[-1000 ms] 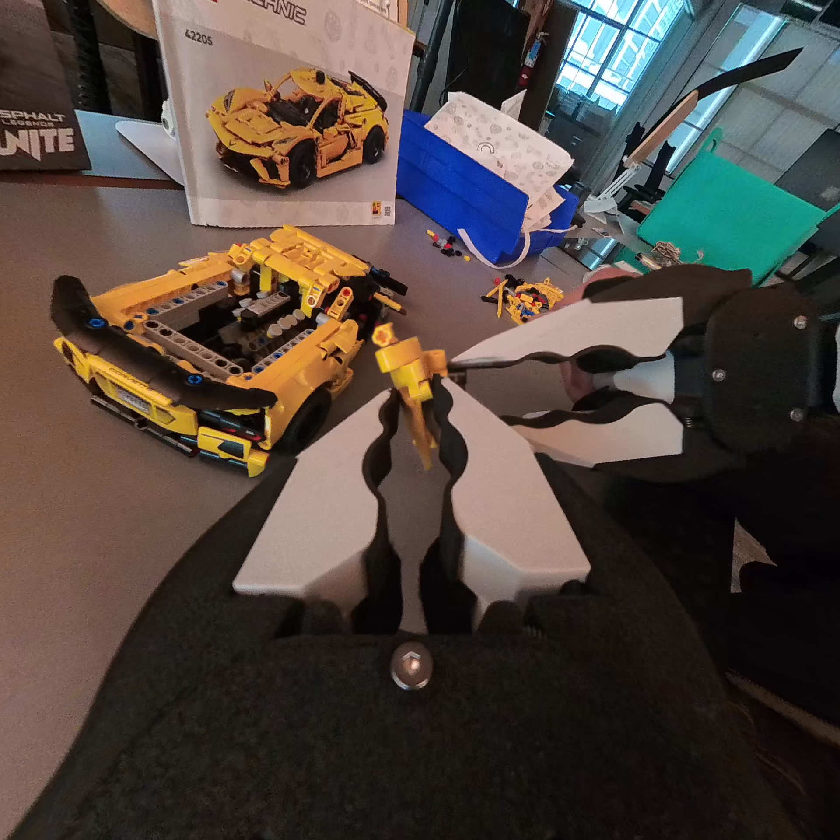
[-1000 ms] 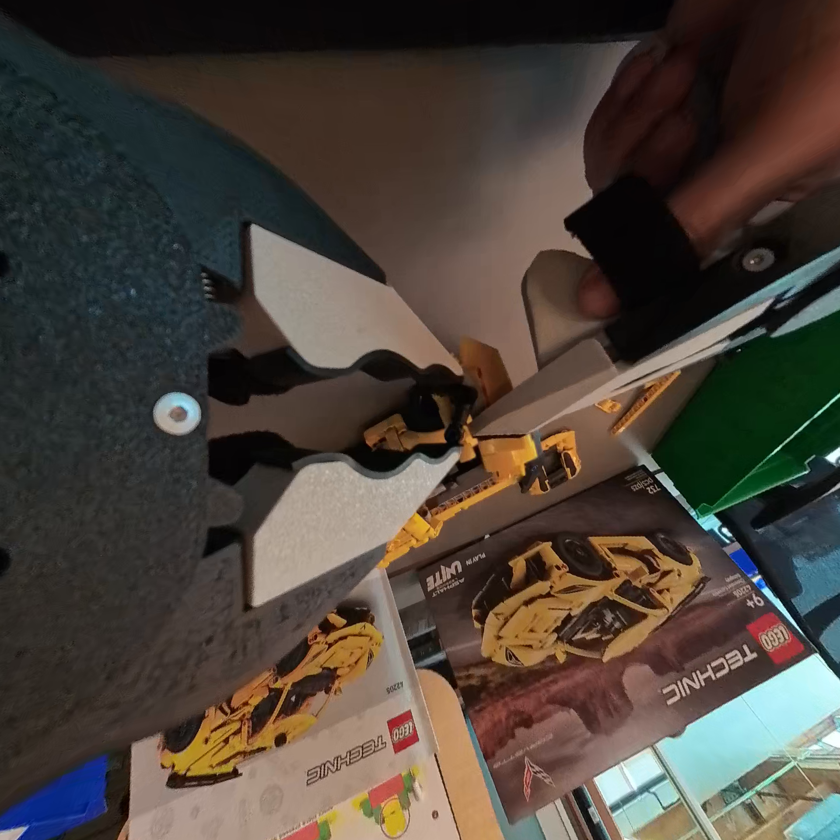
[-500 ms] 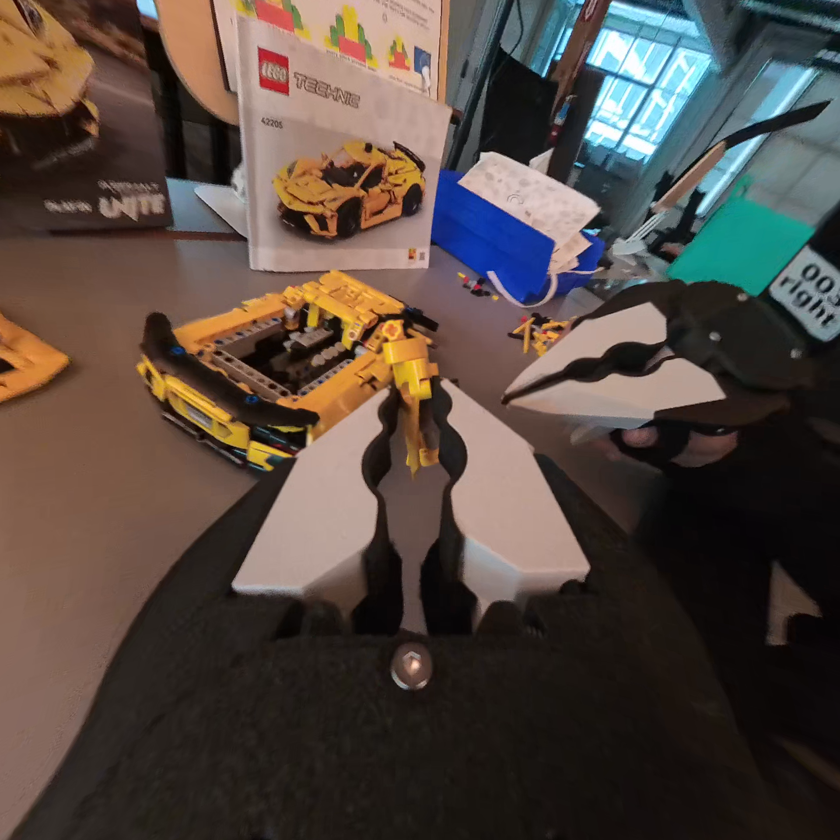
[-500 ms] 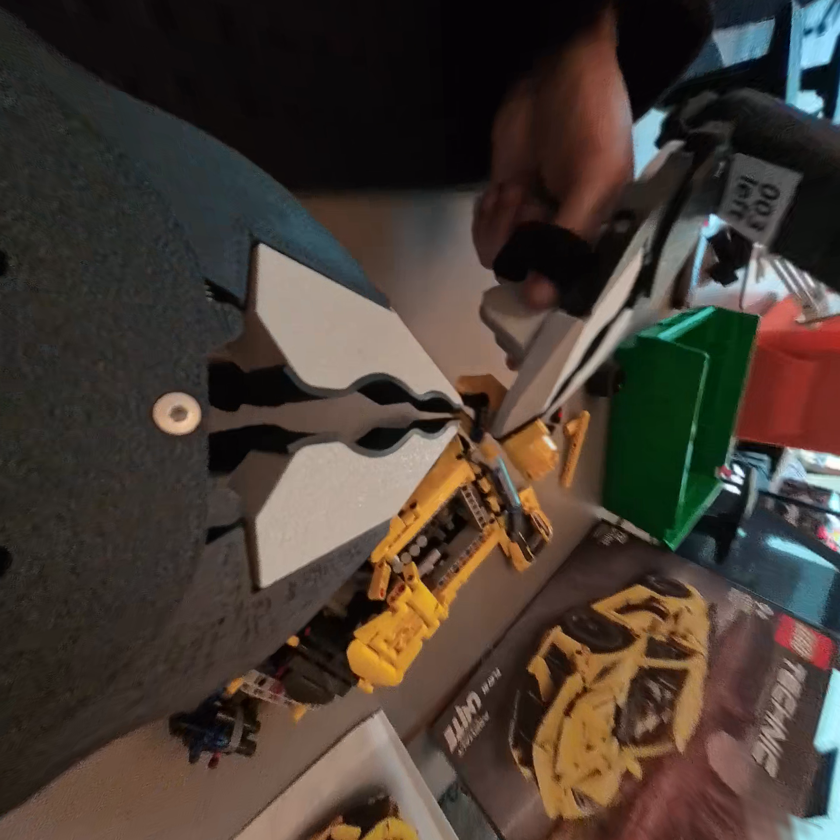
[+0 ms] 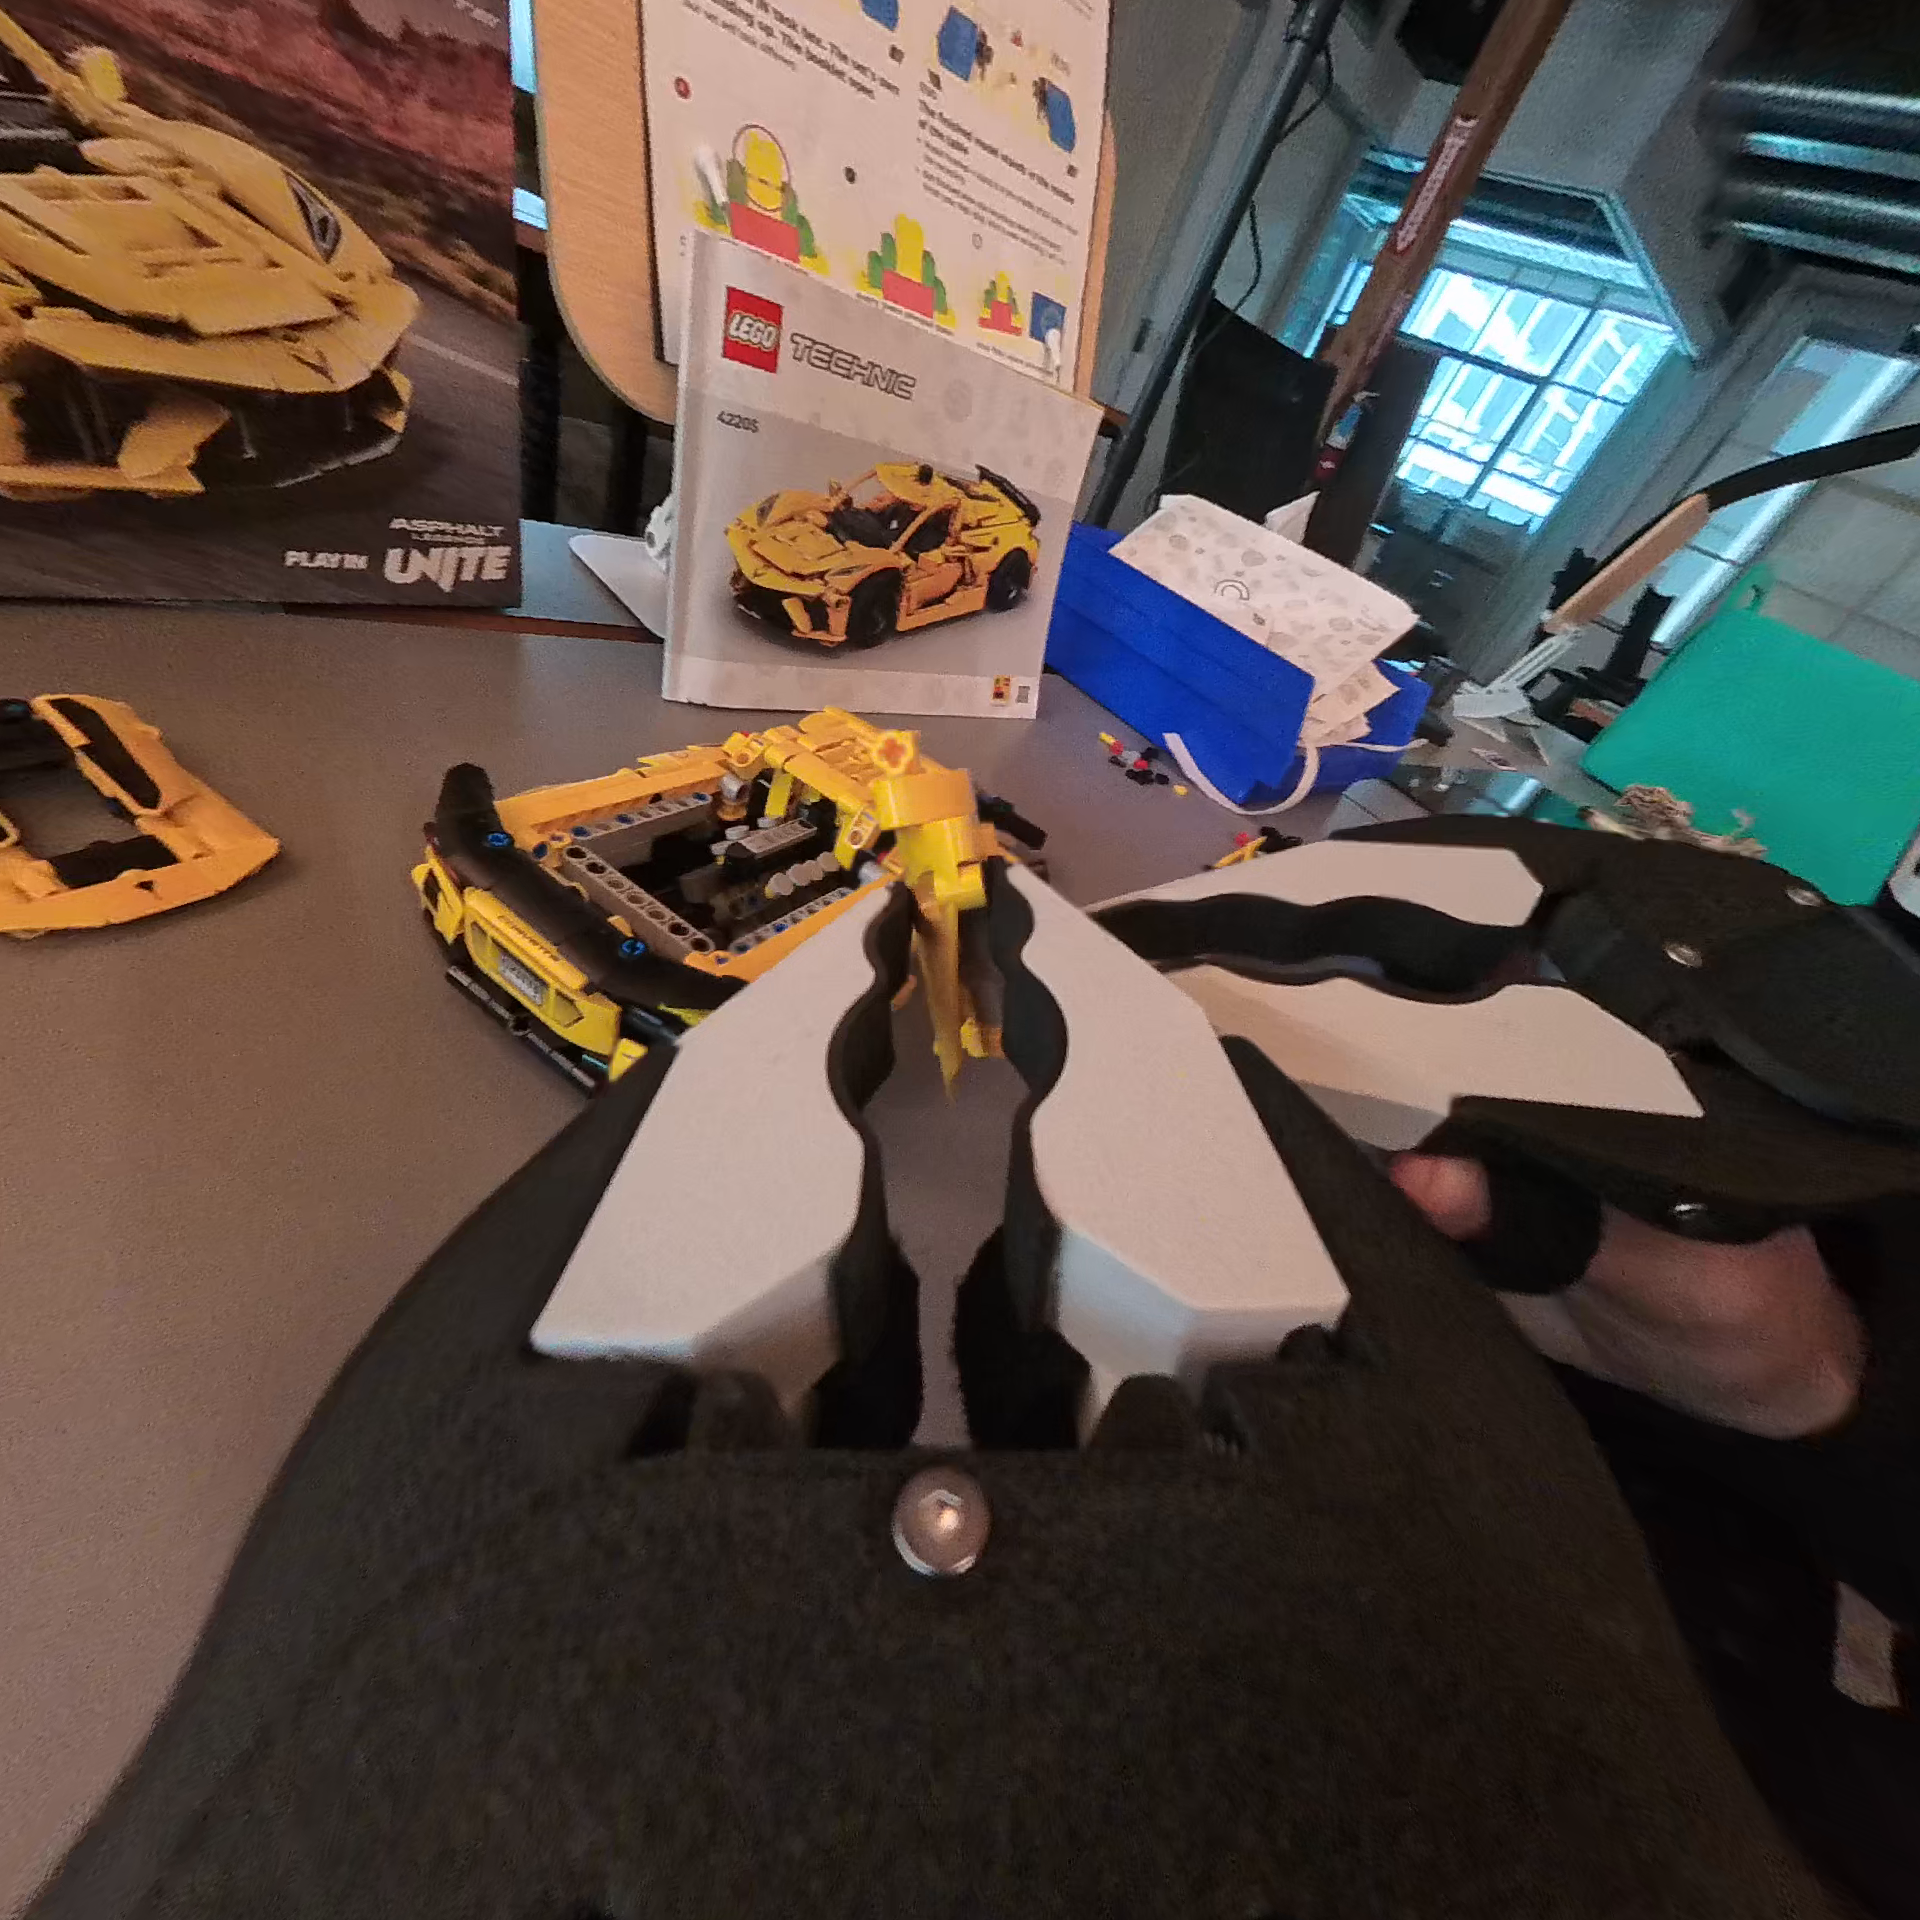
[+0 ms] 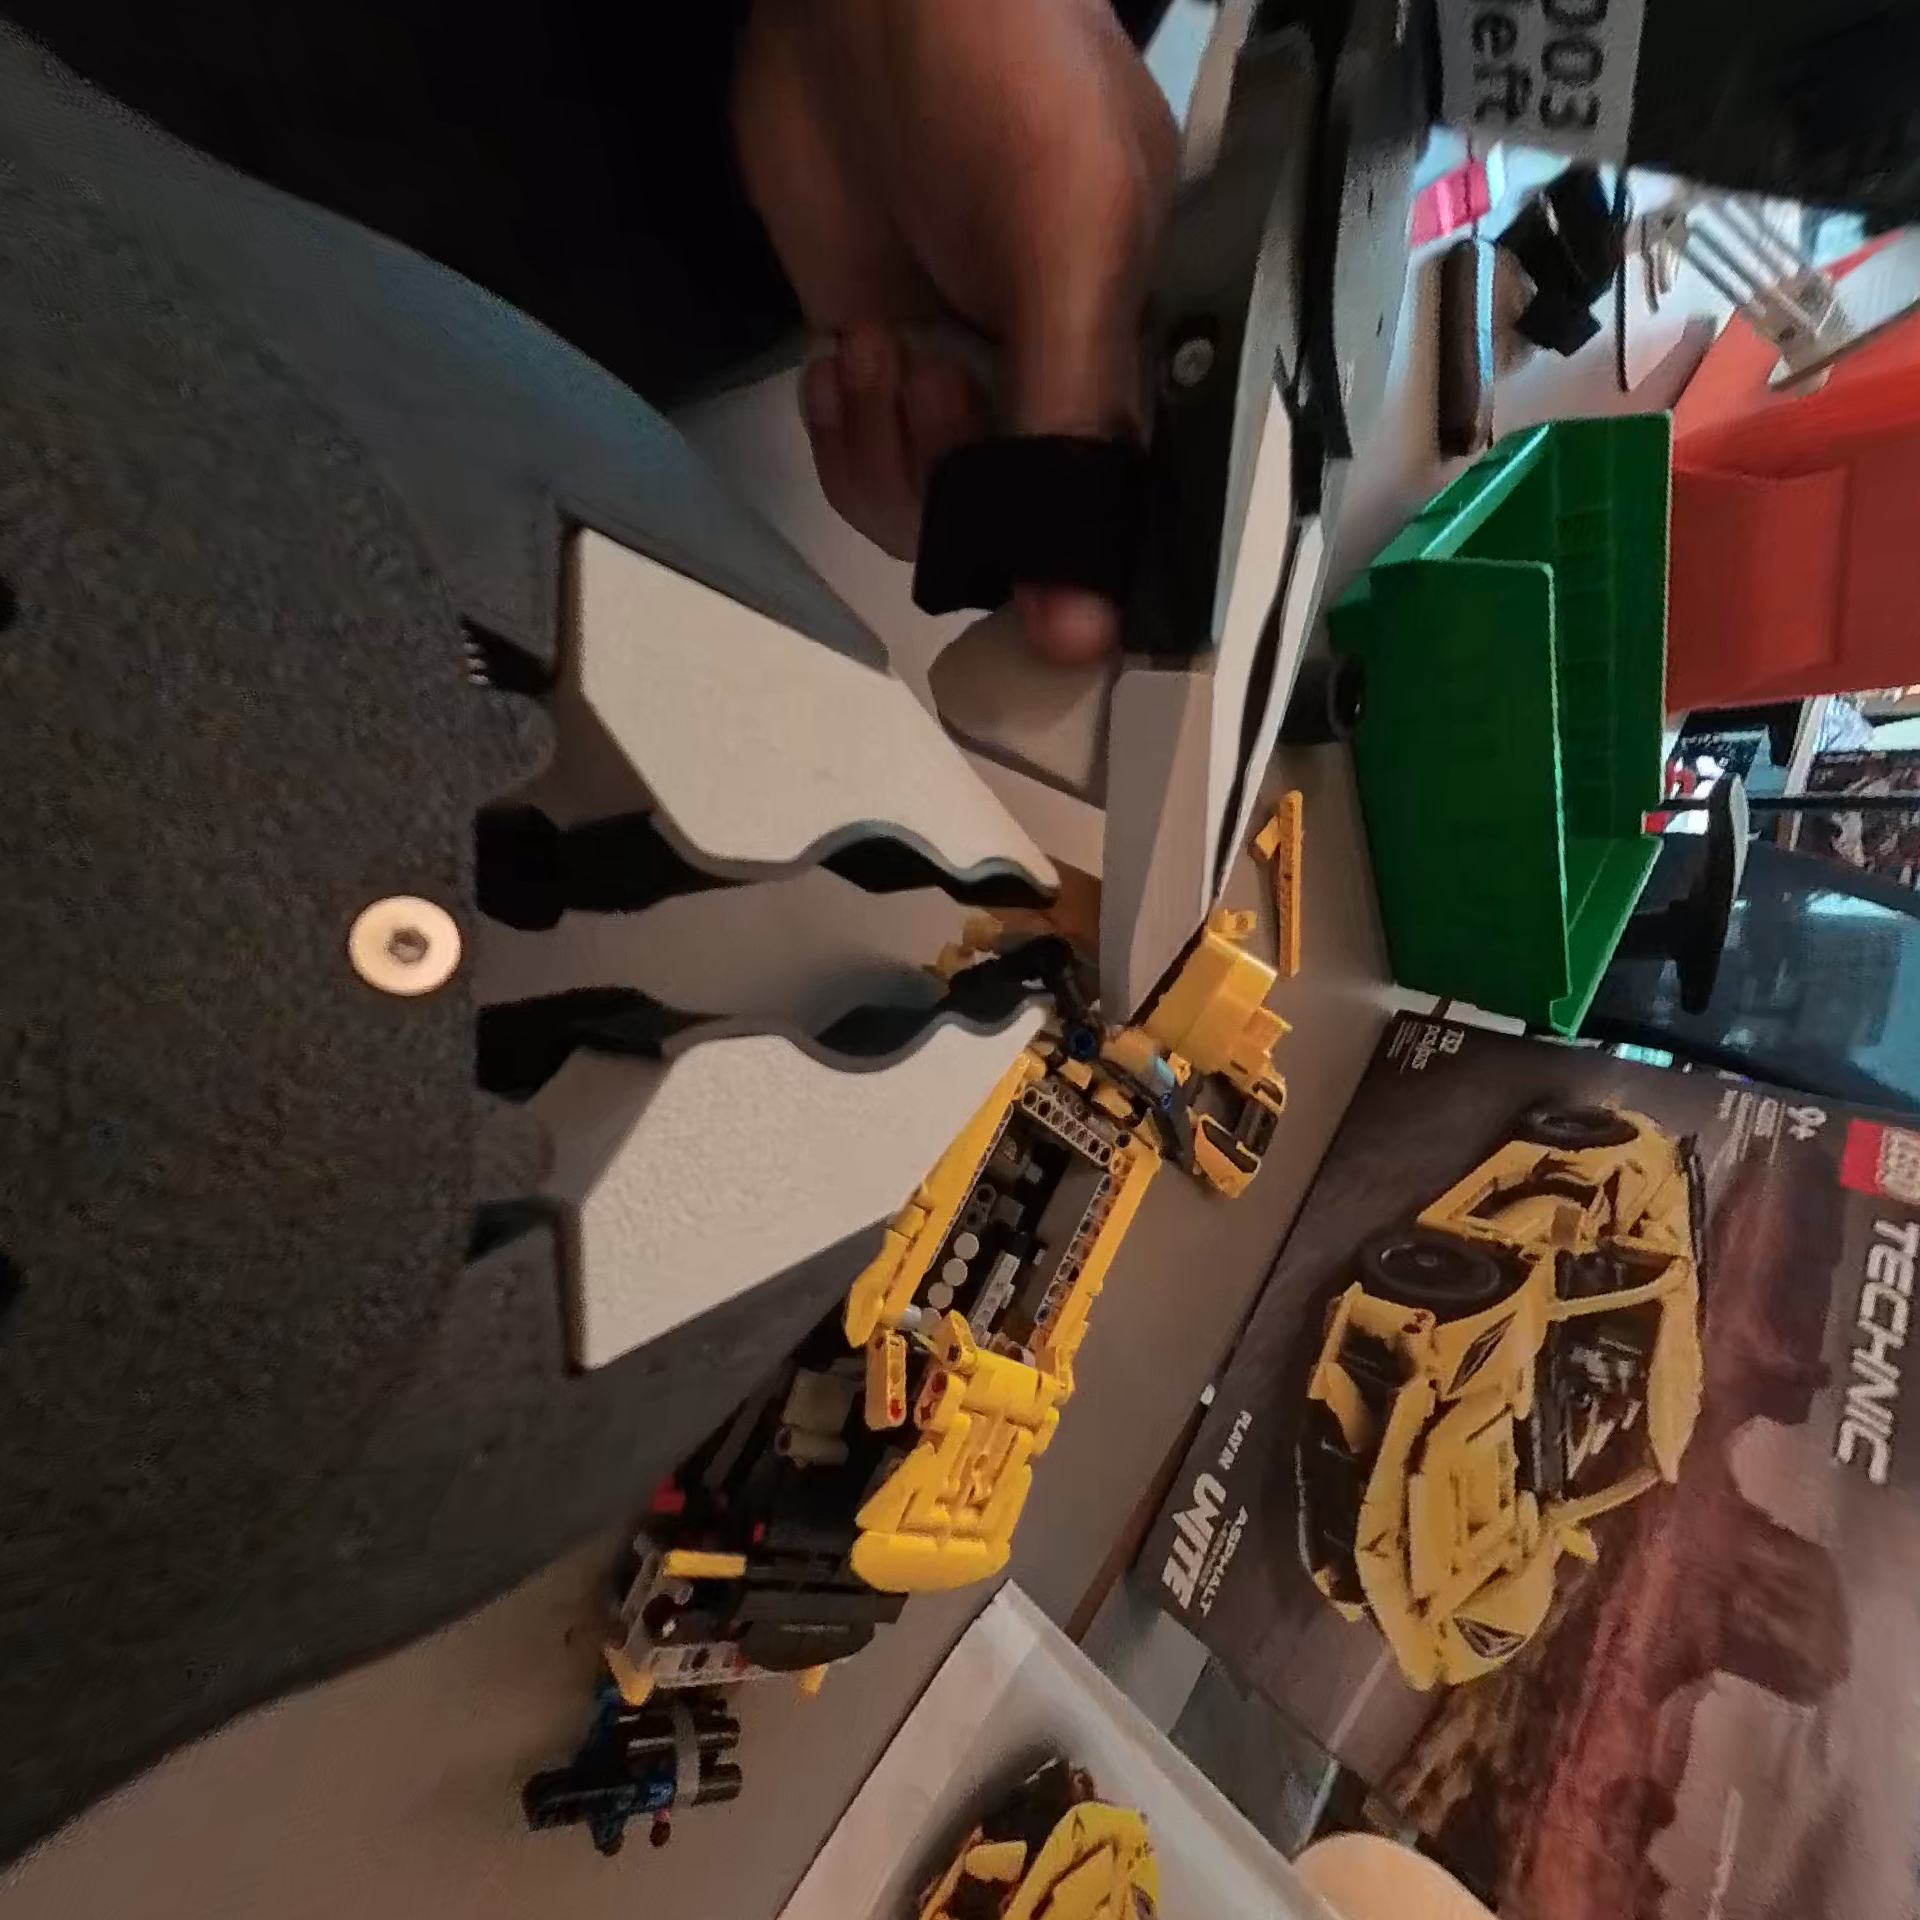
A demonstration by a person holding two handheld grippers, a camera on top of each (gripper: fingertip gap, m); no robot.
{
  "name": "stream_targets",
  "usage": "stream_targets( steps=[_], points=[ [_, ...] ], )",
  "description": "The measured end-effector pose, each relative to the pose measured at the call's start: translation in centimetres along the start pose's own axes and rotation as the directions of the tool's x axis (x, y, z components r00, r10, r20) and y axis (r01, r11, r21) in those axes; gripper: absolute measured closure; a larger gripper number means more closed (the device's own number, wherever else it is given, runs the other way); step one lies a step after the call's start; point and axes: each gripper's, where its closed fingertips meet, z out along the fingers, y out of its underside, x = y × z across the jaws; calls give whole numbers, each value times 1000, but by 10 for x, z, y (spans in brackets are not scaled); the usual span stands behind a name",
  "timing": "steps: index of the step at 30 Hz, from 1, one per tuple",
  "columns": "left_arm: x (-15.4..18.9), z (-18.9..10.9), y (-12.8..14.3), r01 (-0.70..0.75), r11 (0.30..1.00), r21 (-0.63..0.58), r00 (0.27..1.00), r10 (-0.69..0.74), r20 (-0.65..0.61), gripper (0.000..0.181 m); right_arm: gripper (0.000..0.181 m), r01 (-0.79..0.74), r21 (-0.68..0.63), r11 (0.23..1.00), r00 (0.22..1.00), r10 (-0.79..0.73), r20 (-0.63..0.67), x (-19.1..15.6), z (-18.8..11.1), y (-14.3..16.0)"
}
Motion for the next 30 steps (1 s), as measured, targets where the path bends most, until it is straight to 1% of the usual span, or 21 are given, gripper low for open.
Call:
stream_targets(
  steps=[3,5,8,9,10,11,12,13,14,15,17,18,19,20,22,23,24,25,26,28,30],
  points=[
    [2,2,2,17,1000,-3,1000,-17,0,167,167,-29,-15,999,999,28,-44,7,3,3],
    [2,3,5,11,1000,-14,1000,-11,20,167,169,-82,-40,996,997,82,-18,7,4,7],
    [5,3,3,-26,1000,-3,1000,26,14,167,172,-75,-39,996,997,76,16,7,0,5],
    [5,3,3,-67,998,-10,997,67,29,167,172,-62,-41,997,998,63,20,6,-1,5],
    [3,3,3,-124,992,-19,990,125,58,167,173,-49,-34,998,999,50,20,6,-2,3],
    [-10,0,2,-181,983,-42,970,186,160,168,173,-49,-16,999,999,49,15,8,-5,0],
    [-34,-8,-1,-231,970,-74,923,243,298,168,174,-50,31,998,999,50,-3,13,-11,-8],
    [-46,-14,-7,-227,972,-60,914,234,330,168,174,-61,49,997,998,62,-6,18,-16,-10],
    [-45,-16,-10,-142,990,-6,952,138,274,168,174,-92,44,995,996,91,25,20,-17,-7],
    [-42,-15,-9,-72,997,12,975,68,211,168,173,-146,52,988,987,142,82,20,-18,-5],
    [-28,-10,-5,-96,995,-3,984,95,148,168,174,-255,62,965,951,239,199,18,-22,-7],
    [-21,-6,-1,-130,991,-29,983,133,125,168,174,-262,66,963,944,241,224,20,-24,-7],
    [-16,-2,7,-139,988,-69,985,145,98,168,173,-266,62,962,926,237,293,17,-27,-8],
    [-7,3,17,-113,987,-113,993,116,22,167,173,-306,43,951,891,270,366,13,-31,-7],
    [24,10,46,-27,966,-257,980,-25,-196,167,174,-437,57,898,820,371,437,23,-39,-11],
    [36,11,61,-39,942,-333,965,-51,-258,167,174,-515,70,855,748,408,524,23,-48,-20],
    [42,12,74,-89,916,-390,959,-27,-282,167,173,-581,74,811,682,435,588,26,-56,-27],
    [47,12,85,-150,889,-432,952,11,-306,167,173,-632,88,770,639,452,623,32,-61,-33],
    [54,11,93,-210,864,-458,938,46,-344,167,174,-676,97,731,588,456,668,36,-68,-40],
    [62,10,103,-299,829,-473,917,112,-384,167,173,-755,60,653,448,447,774,35,-81,-52],
    [58,11,111,-313,801,-510,922,126,-367,167,174,-795,44,605,392,457,798,37,-83,-54]
  ],
)
